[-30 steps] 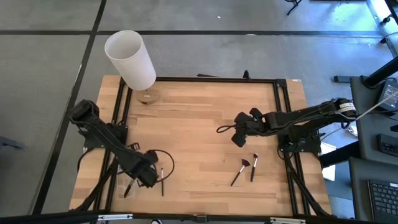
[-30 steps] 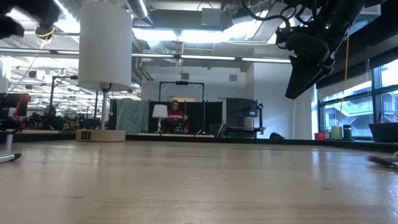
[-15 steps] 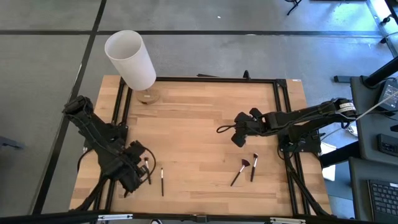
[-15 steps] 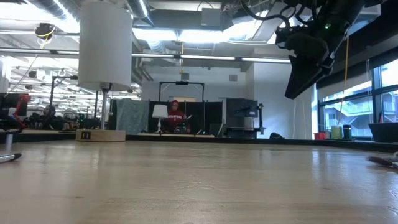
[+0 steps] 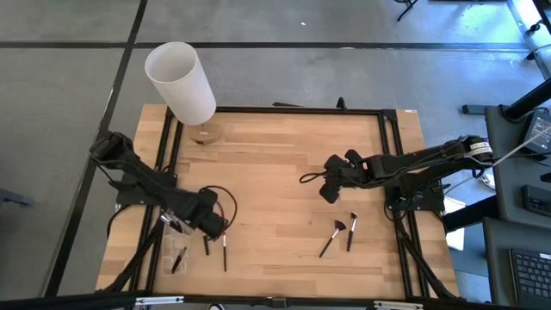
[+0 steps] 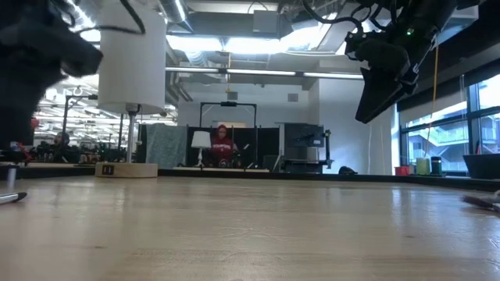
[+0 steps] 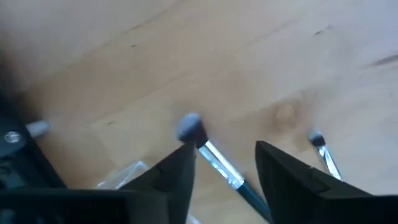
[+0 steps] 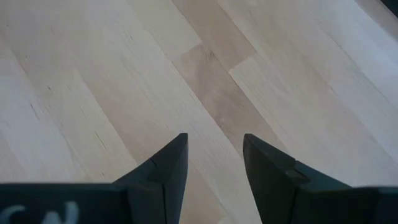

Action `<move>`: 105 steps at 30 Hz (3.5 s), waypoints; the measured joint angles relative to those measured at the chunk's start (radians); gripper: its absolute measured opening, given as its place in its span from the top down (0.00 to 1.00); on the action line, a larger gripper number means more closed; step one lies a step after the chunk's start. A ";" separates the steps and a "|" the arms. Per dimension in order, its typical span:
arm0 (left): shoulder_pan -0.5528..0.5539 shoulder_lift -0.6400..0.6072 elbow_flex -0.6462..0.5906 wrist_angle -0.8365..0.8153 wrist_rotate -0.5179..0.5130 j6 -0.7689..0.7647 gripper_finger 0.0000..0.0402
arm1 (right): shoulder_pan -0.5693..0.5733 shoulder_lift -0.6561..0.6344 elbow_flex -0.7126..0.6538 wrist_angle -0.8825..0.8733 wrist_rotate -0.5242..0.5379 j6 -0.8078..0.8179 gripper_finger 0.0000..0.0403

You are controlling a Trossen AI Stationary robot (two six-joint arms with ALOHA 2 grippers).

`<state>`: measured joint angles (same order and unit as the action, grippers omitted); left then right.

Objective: Put items in baskets/containers
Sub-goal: Put the powder brush into the transparent organizer

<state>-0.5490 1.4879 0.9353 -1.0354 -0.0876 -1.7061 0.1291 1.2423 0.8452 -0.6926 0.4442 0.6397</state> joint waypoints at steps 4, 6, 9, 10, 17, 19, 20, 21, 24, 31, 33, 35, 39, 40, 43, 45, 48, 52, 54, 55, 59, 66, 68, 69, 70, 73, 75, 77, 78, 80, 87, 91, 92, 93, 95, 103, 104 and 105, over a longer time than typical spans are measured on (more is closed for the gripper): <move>0.054 0.000 -0.036 0.015 0.017 -0.003 0.51 | 0.000 0.000 0.000 -0.001 0.000 -0.012 0.62; 0.072 0.000 -0.049 0.019 0.027 -0.023 0.50 | 0.000 0.000 0.000 -0.001 0.000 -0.015 0.62; 0.085 0.000 -0.083 0.052 0.049 -0.042 0.49 | 0.000 0.000 0.000 -0.002 0.000 -0.017 0.62; 0.085 0.000 -0.098 0.079 0.055 -0.054 0.50 | 0.000 0.000 0.000 -0.003 0.000 -0.019 0.62; 0.049 0.000 -0.187 0.237 0.068 -0.146 0.58 | 0.000 0.000 0.000 -0.013 0.000 -0.012 0.62; 0.038 0.000 -0.194 0.249 0.089 -0.159 0.61 | 0.000 0.000 0.000 -0.013 0.000 -0.012 0.62; 0.031 0.000 -0.194 0.251 0.099 -0.165 0.63 | 0.000 0.000 0.000 -0.013 0.000 -0.011 0.62; 0.025 0.000 -0.194 0.251 0.109 -0.169 0.65 | 0.000 0.000 0.000 -0.014 0.000 -0.007 0.62; 0.011 0.000 -0.194 0.251 0.116 -0.183 0.69 | 0.000 0.000 0.000 -0.016 0.000 0.001 0.62; 0.030 0.000 -0.186 0.242 0.109 -0.121 0.70 | 0.000 0.000 0.000 -0.016 0.000 0.002 0.62; 0.052 -0.003 -0.166 0.224 0.108 -0.077 0.69 | 0.000 0.000 0.000 -0.016 0.000 0.002 0.62; 0.076 -0.011 -0.123 0.174 0.108 -0.037 0.68 | 0.000 0.000 0.000 -0.016 0.000 0.005 0.62; 0.100 -0.018 -0.017 0.032 0.105 -0.006 0.68 | 0.000 0.000 0.000 -0.016 0.000 0.007 0.62; 0.098 -0.019 -0.003 0.010 0.105 -0.007 0.68 | 0.000 0.000 0.000 -0.016 0.000 0.007 0.62; 0.073 -0.012 -0.012 0.056 0.128 -0.043 0.68 | 0.000 0.000 0.000 -0.021 -0.001 0.007 0.62; 0.050 0.006 -0.040 0.109 0.175 -0.116 0.68 | 0.000 0.000 0.000 -0.038 -0.001 0.007 0.62; 0.021 0.042 -0.068 0.169 0.232 -0.179 0.68 | 0.000 0.000 0.000 -0.049 -0.001 0.007 0.62; 0.006 0.070 -0.072 0.202 0.244 -0.211 0.66 | 0.000 0.000 0.000 -0.049 0.001 0.007 0.62; 0.006 0.071 -0.072 0.226 0.239 -0.216 0.63 | 0.000 0.000 0.000 -0.049 0.001 0.007 0.62; 0.006 0.071 -0.073 0.238 0.230 -0.217 0.61 | 0.000 0.000 0.000 -0.049 0.001 0.005 0.62; 0.006 0.071 -0.109 0.274 0.239 -0.218 0.54 | 0.000 0.000 0.000 -0.049 0.002 0.004 0.62; 0.001 0.067 -0.195 0.352 0.314 -0.270 0.50 | 0.000 0.000 0.000 -0.049 0.007 0.003 0.62; 0.001 0.067 -0.195 0.356 0.299 -0.257 0.51 | 0.000 0.000 0.000 -0.049 0.008 0.003 0.62; 0.004 0.067 -0.194 0.358 0.295 -0.250 0.53 | 0.000 0.000 0.000 -0.049 0.008 0.003 0.62; 0.008 0.067 -0.194 0.360 0.294 -0.243 0.55 | 0.000 0.000 0.000 -0.049 0.008 0.003 0.62; 0.016 0.068 -0.195 0.360 0.285 -0.215 0.65 | 0.000 0.000 0.000 -0.049 0.008 0.003 0.62; 0.022 0.068 -0.195 0.359 0.278 -0.202 0.72 | 0.000 0.000 0.000 -0.049 0.008 0.003 0.62; 0.026 0.068 -0.195 0.356 0.258 -0.188 0.79 | 0.000 0.000 0.000 -0.049 0.008 0.003 0.62; 0.027 0.068 -0.195 0.355 0.249 -0.183 0.82 | 0.000 0.000 0.000 -0.049 0.008 0.003 0.62; 0.028 0.068 -0.195 0.353 0.231 -0.173 0.87 | 0.000 0.000 0.000 -0.049 0.008 0.004 0.62; 0.011 0.049 -0.146 0.246 0.051 -0.154 0.85 | 0.000 0.000 0.000 -0.049 0.008 0.005 0.62; -0.016 0.019 -0.035 0.078 -0.030 -0.140 0.83 | 0.000 0.000 0.000 -0.049 0.008 0.008 0.62; -0.028 0.014 -0.002 0.026 -0.050 -0.124 0.83 | 0.000 0.000 0.000 -0.049 0.008 0.008 0.62; -0.038 0.009 0.037 -0.029 -0.073 -0.108 0.83 | 0.000 0.000 0.000 -0.049 0.008 0.009 0.62; -0.064 0.005 0.117 -0.131 -0.130 -0.073 0.85 | 0.000 0.000 0.000 -0.049 0.008 0.011 0.62; -0.239 0.003 0.356 -0.416 -0.395 -0.032 0.85 | 0.000 0.000 0.000 -0.042 0.007 0.016 0.62; -0.264 0.002 0.367 -0.432 -0.403 -0.036 0.85 | 0.000 0.000 0.000 -0.042 0.007 0.018 0.62; -0.289 0.002 0.373 -0.445 -0.403 -0.044 0.85 | 0.000 0.000 0.000 -0.042 0.007 0.020 0.62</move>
<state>-0.8384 1.4902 1.3080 -1.4802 -0.4905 -1.7498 0.1295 1.2423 0.8450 -0.7347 0.4515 0.6599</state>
